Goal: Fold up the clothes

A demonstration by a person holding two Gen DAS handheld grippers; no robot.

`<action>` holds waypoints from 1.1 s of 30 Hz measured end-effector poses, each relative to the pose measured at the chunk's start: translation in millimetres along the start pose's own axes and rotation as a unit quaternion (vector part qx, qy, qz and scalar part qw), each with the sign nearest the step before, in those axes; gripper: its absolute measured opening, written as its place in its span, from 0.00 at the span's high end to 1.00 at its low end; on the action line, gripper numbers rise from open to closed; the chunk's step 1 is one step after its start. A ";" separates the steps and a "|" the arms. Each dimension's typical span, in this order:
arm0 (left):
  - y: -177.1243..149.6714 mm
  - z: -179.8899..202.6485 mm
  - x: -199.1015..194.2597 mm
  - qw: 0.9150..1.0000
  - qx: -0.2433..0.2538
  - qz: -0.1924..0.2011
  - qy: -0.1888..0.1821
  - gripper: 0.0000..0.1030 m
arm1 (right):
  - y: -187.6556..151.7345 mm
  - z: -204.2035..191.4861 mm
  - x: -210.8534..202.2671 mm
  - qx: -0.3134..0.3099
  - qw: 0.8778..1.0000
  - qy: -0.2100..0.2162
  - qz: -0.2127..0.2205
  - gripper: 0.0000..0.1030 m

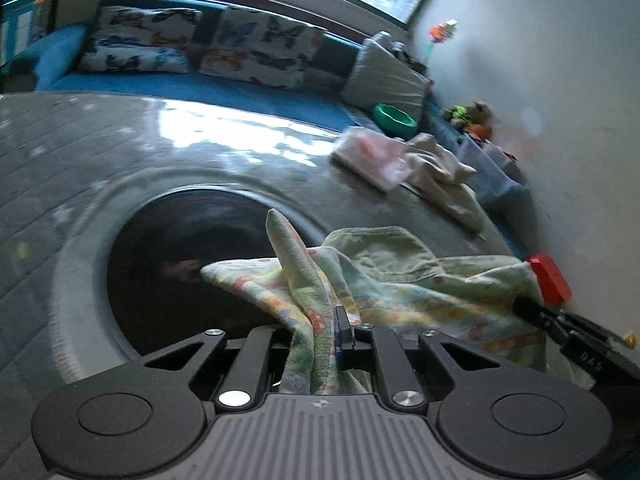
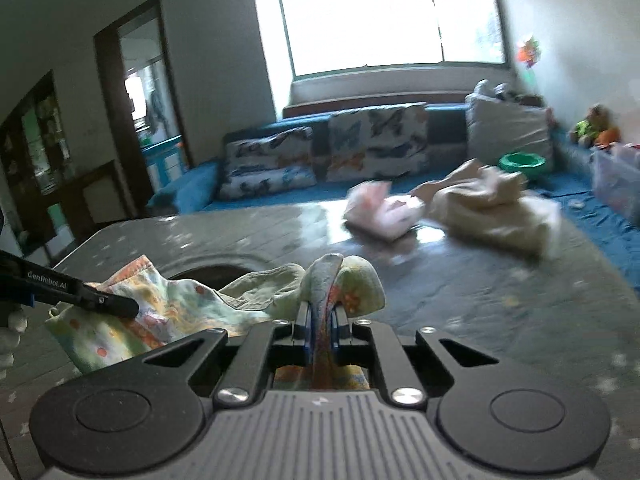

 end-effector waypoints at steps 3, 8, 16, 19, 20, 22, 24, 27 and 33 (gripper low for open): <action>3.1 28.0 11.8 1.000 0.023 -0.005 -0.011 0.89 | 3.6 19.5 -16.3 0.001 1.000 -0.028 0.007 0.92; 3.7 71.2 33.8 0.998 0.059 -0.017 -0.025 0.89 | 5.9 53.8 -38.9 0.004 0.997 -0.070 0.014 0.92; 4.6 125.4 60.9 0.995 0.089 -0.026 -0.047 0.88 | -0.8 98.5 -59.9 0.017 0.993 -0.118 0.016 0.92; -1.2 133.3 73.4 0.993 0.098 -0.033 -0.046 0.88 | -11.6 117.0 -57.4 0.031 0.991 -0.130 0.007 0.92; -4.7 133.8 78.6 0.993 0.100 -0.040 -0.045 0.88 | -15.3 121.1 -55.5 0.033 0.991 -0.133 0.003 0.92; -12.1 134.0 89.5 0.992 0.101 -0.055 -0.042 0.87 | -27.7 130.8 -49.9 0.043 0.989 -0.139 -0.010 0.92; -21.5 129.7 101.2 0.991 0.104 -0.072 -0.033 0.85 | -40.6 138.9 -42.1 0.054 0.988 -0.140 -0.027 0.92; -30.7 121.0 110.8 0.990 0.109 -0.085 -0.016 0.81 | -59.1 147.2 -31.3 0.064 0.986 -0.148 -0.050 0.91; -31.9 104.3 111.3 0.990 0.116 -0.082 0.010 0.57 | -81.8 165.8 -23.6 0.082 0.979 -0.167 -0.082 0.74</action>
Point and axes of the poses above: each gripper's, at about its wrist camera, not at the fingertips, and x roughly the way its jaws point, z to its right, y to its top, the point moved 7 cm from there along x, roughly the way its jaws point, and after that the axes turned 6 degrees about y, right-handed, at the moved point
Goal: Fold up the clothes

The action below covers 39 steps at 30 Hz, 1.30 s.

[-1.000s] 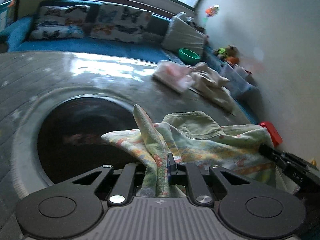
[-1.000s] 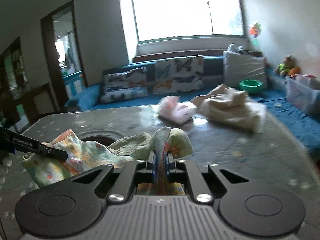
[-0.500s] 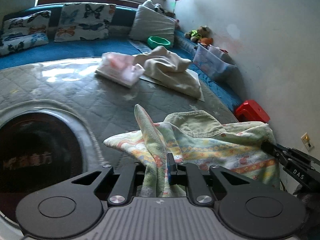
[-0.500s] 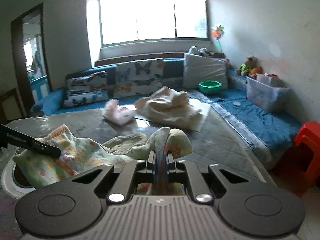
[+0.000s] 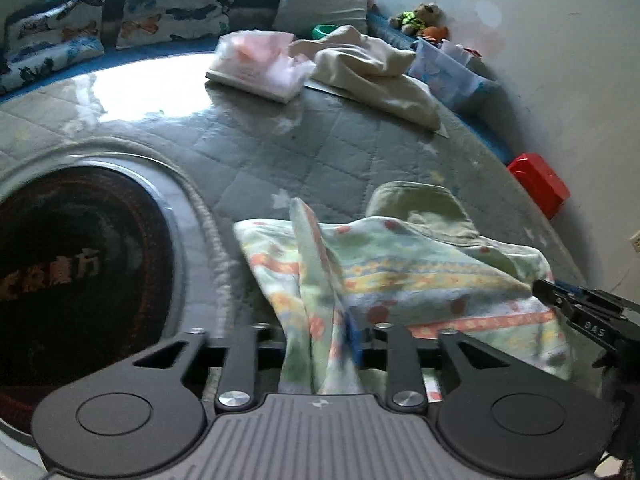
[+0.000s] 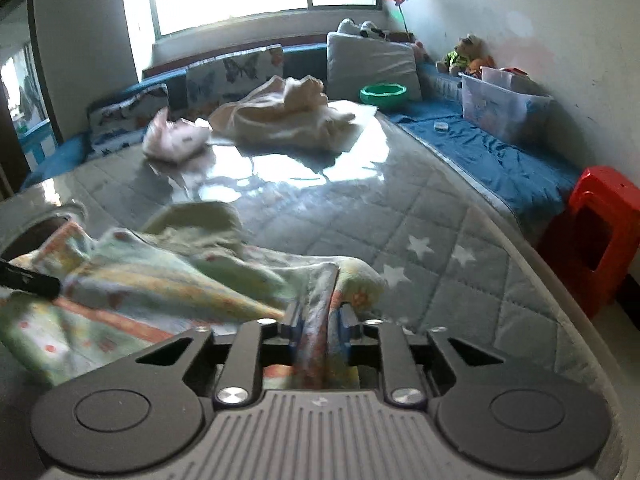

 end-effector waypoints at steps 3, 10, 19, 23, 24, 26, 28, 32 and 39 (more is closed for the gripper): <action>1.9 -11.7 -0.3 1.000 -0.004 0.005 0.017 0.57 | -0.4 4.7 -2.1 -0.001 1.000 -0.005 -0.001 0.71; 15.7 -18.6 -7.6 0.999 -0.013 0.028 0.029 0.75 | 19.7 -2.7 -12.9 -0.020 0.999 -0.017 0.038 0.69; 22.3 27.2 12.4 0.999 0.016 0.022 -0.018 0.76 | 15.1 -18.6 19.1 -0.024 0.999 0.023 0.008 0.70; 21.5 28.3 29.2 1.000 0.014 0.006 -0.010 0.76 | 15.3 -12.1 21.7 -0.017 1.000 0.017 0.006 0.70; 22.2 28.0 29.4 1.000 0.013 0.006 -0.010 0.76 | 16.8 -12.1 19.7 -0.018 1.000 0.016 0.008 0.70; 24.2 30.1 26.3 1.000 0.013 0.009 -0.012 0.76 | 20.6 -13.7 15.1 -0.024 1.000 0.013 0.015 0.70; 27.0 34.8 20.8 1.000 0.013 0.017 -0.016 0.76 | 24.3 -19.2 13.6 -0.027 0.999 0.023 0.021 0.69; 31.4 51.1 18.1 0.999 0.025 0.025 -0.027 0.76 | 26.7 -37.0 21.7 -0.035 0.998 0.051 0.015 0.69; 29.8 57.1 38.8 0.999 0.040 0.009 -0.010 0.75 | 24.4 -57.0 36.0 -0.061 0.996 0.058 0.001 0.67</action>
Point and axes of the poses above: each gripper's, at about its wrist camera, not at the fingertips, and x roughly the way its jaws point, z to its right, y to its top, the point moved 7 cm from there along x, roughly the way its jaws point, and after that the axes turned 6 degrees about y, right-handed, at the moved point
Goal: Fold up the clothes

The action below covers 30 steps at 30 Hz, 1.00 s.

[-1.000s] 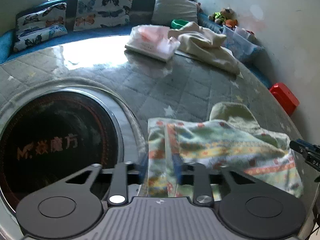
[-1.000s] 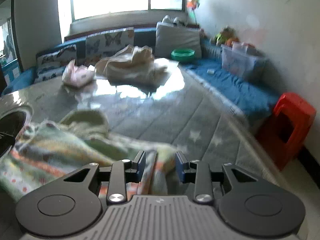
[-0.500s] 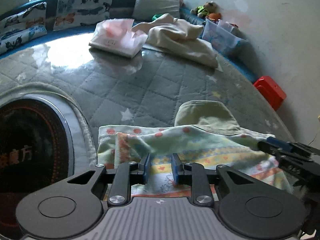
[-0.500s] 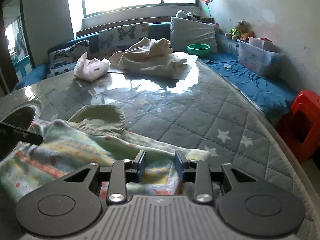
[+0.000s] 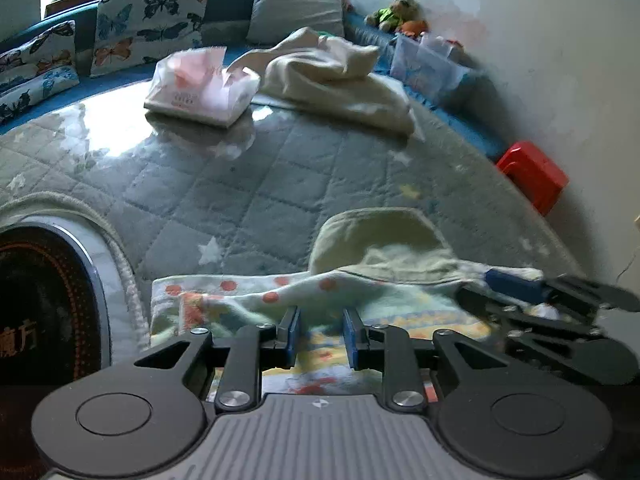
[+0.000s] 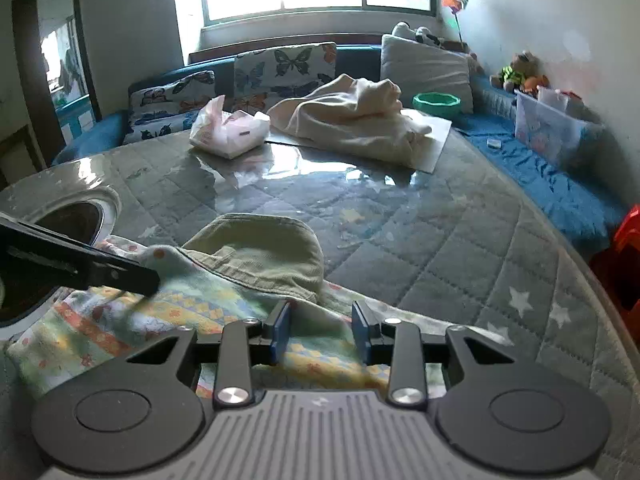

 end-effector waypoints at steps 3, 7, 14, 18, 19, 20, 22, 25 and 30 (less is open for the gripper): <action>-2.9 0.1 -8.9 1.000 0.001 0.006 -0.006 0.75 | -0.2 -8.8 -13.6 -0.008 1.000 0.016 0.007 0.64; -11.1 7.1 -28.4 0.999 0.017 0.023 -0.016 0.75 | -10.1 -26.4 -31.1 -0.019 0.999 0.036 0.010 0.63; -46.8 24.0 -50.5 0.997 0.060 0.035 -0.025 0.75 | -41.1 -53.1 -52.5 -0.027 0.998 0.049 0.007 0.59; -65.4 26.4 -57.3 0.997 0.069 0.039 -0.020 0.75 | -55.5 -57.9 -62.6 -0.021 0.999 0.042 0.010 0.57; -69.1 26.6 -58.4 0.997 0.071 0.040 -0.018 0.75 | -58.2 -58.9 -65.4 -0.021 0.999 0.039 0.012 0.57; -72.9 27.0 -59.1 0.996 0.073 0.040 -0.017 0.75 | -60.7 -59.6 -68.1 -0.019 0.999 0.037 0.013 0.56; -79.6 28.2 -60.3 0.996 0.077 0.042 -0.015 0.75 | -64.5 -59.8 -71.7 -0.015 0.999 0.034 0.015 0.55; -83.6 29.4 -64.7 0.995 0.081 0.050 -0.013 0.74 | -68.9 -58.9 -76.5 -0.008 0.999 0.027 0.018 0.54; -86.9 26.3 -70.0 0.996 0.072 0.052 -0.017 0.71 | -74.6 -56.2 -83.2 0.004 1.000 0.016 0.023 0.50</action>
Point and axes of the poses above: each gripper's, at about its wrist camera, not at the fingertips, and x roughly the way its jaws point, z to its right, y to its top, the point moved 7 cm from there along x, roughly the way its jaws point, and after that the axes turned 6 degrees about y, right-handed, at the moved point
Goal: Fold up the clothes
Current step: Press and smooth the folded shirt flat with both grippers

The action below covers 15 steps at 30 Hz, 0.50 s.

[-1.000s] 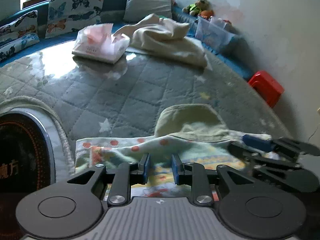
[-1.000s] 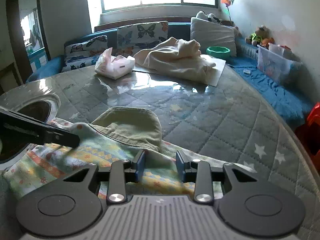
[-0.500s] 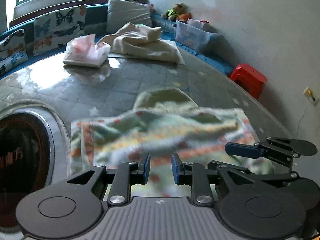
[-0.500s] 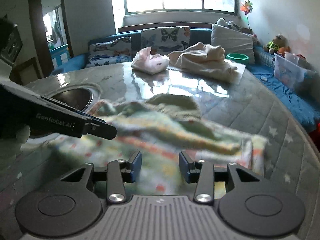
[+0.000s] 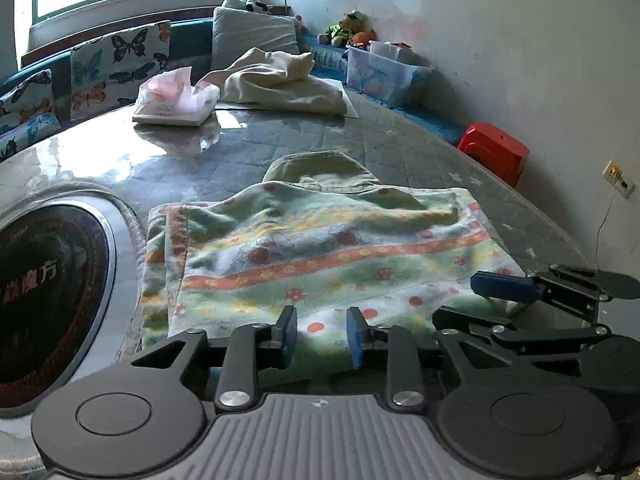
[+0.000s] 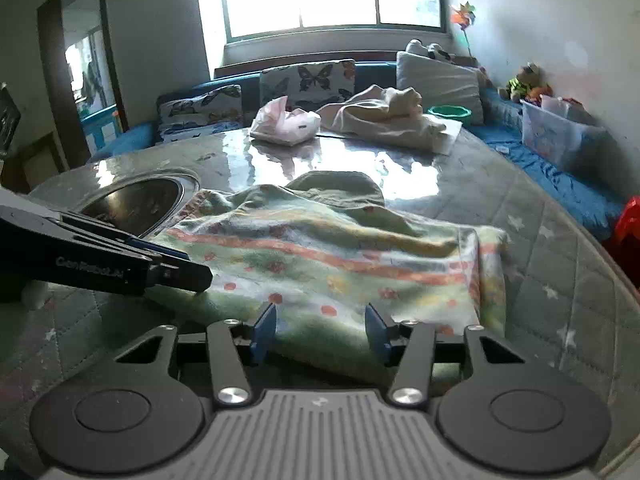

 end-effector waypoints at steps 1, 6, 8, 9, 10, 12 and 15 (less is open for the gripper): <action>-1.1 -0.3 -0.7 1.000 0.000 0.000 0.000 0.71 | -2.6 0.5 0.7 -0.001 1.000 -0.004 -0.001 0.50; -4.8 -3.5 -7.8 1.000 -0.006 0.004 0.001 0.61 | -3.3 -0.6 -6.0 0.001 1.000 -0.010 0.007 0.43; -7.0 -6.4 -9.5 1.000 -0.009 0.004 0.003 0.61 | -3.6 0.5 -8.7 0.006 1.000 -0.011 0.010 0.42; -8.4 -8.3 -9.8 1.000 -0.012 0.004 0.004 0.61 | -5.1 1.3 -9.2 0.008 1.000 -0.012 0.009 0.42; -10.0 -10.5 -10.0 1.000 -0.014 0.003 0.006 0.61 | -6.6 2.1 -9.6 0.009 1.000 -0.013 0.008 0.42; -11.7 -15.3 -11.4 1.000 -0.019 0.002 0.009 0.61 | -9.6 3.6 -10.6 0.012 1.000 -0.016 0.005 0.42; -11.3 -21.9 -15.1 1.000 -0.027 0.003 0.010 0.61 | -10.0 6.6 -15.4 0.019 1.000 -0.018 0.010 0.42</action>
Point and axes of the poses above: each gripper's, at about its wrist camera, not at the fingertips, and x roughly the way its jaws point, z to its right, y to its top, the point moved 7 cm from there along x, roughly the way its jaws point, and after that the axes turned 6 degrees about y, right-handed, at the moved point
